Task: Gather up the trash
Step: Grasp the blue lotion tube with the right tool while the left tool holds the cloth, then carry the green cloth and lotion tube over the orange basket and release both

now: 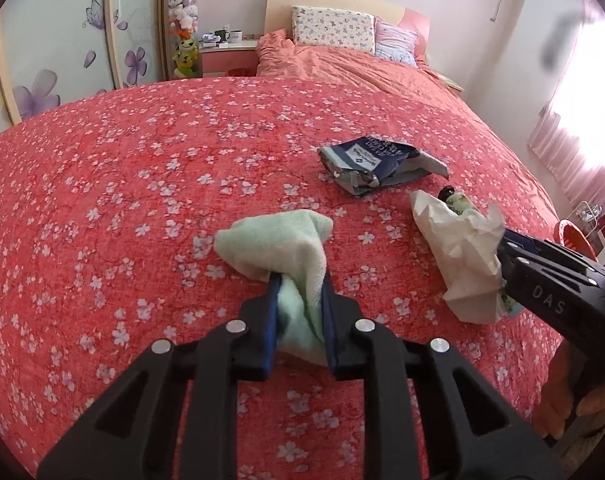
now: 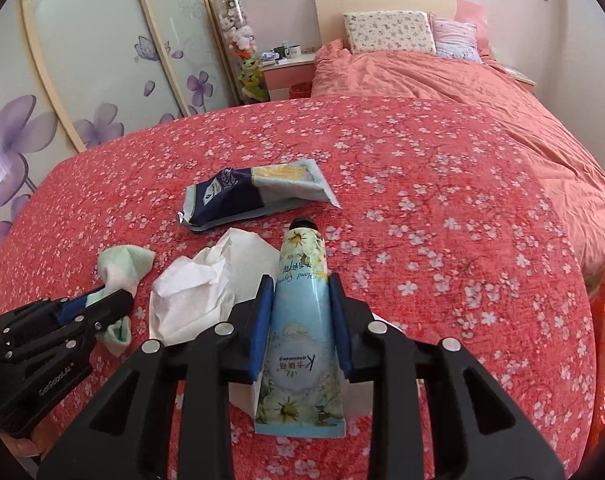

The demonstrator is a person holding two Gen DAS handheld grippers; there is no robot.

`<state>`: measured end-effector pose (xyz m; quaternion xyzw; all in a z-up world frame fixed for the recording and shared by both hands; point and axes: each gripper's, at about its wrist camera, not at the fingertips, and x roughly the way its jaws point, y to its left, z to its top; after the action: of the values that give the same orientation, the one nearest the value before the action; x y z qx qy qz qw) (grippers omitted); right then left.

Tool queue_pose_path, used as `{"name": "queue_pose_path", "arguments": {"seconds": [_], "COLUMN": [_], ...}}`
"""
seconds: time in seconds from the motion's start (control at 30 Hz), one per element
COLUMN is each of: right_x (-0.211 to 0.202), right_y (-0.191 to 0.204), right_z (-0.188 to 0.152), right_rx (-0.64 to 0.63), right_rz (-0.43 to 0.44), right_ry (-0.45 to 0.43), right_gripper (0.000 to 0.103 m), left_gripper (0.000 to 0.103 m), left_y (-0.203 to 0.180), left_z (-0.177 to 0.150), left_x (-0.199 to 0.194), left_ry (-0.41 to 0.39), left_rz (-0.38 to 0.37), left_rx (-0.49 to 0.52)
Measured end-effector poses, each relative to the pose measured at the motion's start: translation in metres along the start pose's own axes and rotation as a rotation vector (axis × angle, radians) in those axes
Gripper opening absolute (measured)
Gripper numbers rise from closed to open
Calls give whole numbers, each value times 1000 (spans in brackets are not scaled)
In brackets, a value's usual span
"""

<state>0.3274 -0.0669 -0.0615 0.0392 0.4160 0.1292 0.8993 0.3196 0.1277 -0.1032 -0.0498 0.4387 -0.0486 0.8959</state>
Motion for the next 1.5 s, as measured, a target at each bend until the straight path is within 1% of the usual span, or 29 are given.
{"name": "queue_pose_path", "arguments": {"seconds": [0.23,0.43,0.7,0.87,1.1,1.3,1.5], "right_x": [-9,-25,-59,-92,-137,-168,-188], "right_y": [-15,-23,-35,-44,-59,-75,-97], "right_z": [-1,-1,-2,-3,-9,-17,-26], "right_rx": [58,83,85,84,100,122,151], "right_rz": [0,9,-13,-31,-62,-82,-115], "right_ry": [-15,-54,-120,-188,-275,-337,-376], "right_gripper": [28,28,28,28,28,28,28], "left_gripper": [12,12,12,12,12,12,12], "left_y": [-1,-1,-22,-45,-88,-128,-174], "left_z": [5,10,18,24,29,30,28], "left_x": [-3,-22,-53,-76,-106,-123,-131], "left_ry": [-24,-67,-122,-159,-207,-233,-246], "left_rz": [-13,-13,-34,-52,-72,-117,-172], "left_rx": [-18,-3,25,59,122,168,226]}}
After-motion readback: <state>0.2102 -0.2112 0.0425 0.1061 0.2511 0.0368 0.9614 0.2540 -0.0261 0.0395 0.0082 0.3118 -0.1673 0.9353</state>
